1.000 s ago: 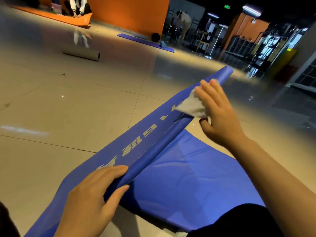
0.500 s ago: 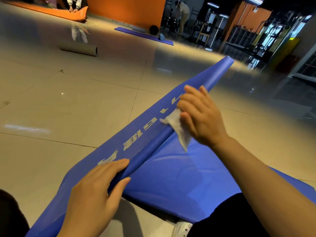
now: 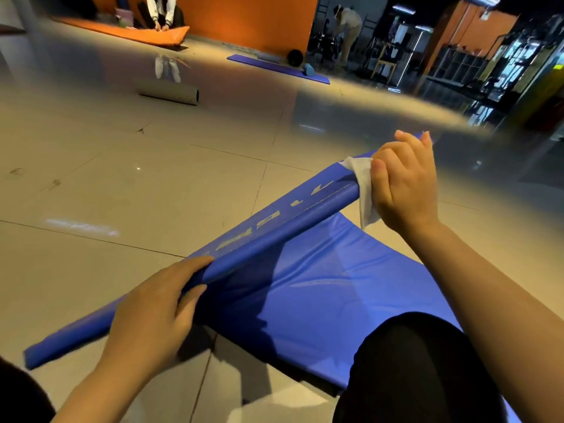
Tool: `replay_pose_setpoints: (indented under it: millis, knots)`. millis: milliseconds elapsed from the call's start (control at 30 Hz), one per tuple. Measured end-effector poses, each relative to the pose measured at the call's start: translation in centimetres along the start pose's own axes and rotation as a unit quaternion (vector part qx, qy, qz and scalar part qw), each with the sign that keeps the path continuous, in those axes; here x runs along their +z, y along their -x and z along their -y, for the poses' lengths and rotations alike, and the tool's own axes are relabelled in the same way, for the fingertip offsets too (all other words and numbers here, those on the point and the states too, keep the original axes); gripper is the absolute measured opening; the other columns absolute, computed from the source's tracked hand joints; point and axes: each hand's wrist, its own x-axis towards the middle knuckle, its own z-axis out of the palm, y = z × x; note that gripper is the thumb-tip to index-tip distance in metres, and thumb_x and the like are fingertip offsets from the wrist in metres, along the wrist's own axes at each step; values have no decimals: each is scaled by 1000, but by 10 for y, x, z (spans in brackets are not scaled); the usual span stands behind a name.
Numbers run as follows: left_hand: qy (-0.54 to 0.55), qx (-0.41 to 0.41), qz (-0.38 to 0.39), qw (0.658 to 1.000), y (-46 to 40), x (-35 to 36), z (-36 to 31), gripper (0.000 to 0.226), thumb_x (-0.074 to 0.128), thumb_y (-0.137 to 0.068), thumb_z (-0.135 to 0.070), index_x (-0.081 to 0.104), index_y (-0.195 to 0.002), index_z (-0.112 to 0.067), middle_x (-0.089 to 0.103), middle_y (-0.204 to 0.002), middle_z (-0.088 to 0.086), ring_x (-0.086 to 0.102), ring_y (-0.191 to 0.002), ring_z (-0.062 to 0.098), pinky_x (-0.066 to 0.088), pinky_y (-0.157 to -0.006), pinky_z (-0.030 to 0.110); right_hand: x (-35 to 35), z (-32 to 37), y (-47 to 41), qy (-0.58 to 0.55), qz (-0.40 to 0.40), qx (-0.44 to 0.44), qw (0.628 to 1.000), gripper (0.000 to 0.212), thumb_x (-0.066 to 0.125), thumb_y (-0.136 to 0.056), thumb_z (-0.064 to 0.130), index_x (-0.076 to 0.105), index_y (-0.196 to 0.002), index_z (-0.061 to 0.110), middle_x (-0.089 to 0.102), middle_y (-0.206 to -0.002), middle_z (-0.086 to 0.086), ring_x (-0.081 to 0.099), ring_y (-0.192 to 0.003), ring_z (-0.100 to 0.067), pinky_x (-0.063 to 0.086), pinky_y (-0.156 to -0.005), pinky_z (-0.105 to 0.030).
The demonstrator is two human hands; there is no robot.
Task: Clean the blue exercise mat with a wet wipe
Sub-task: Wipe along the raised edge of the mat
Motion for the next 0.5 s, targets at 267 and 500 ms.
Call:
replay_pose_setpoints:
  millis: [267,500]
  knots:
    - [-77,-96,42,992,-47,-28,5,60,54,-92,-8,43,-146,-31,56,-141,-6,56,-118,26,44,-89,39,8,48,1,52,7,-23,998,45,34,-101,40,66,-88,10,62,-92,-9,55,-94,-34,30,-106,-45]
    - [-3,68,-31,997,-79,23,-63,43,68,-90,-25,59,-131,-19,67,-118,0,63,-102,27,45,-81,37,3,103,2,51,10,-101,994,45,35,-101,41,63,-86,10,61,-91,-8,57,-96,-32,23,-114,-51]
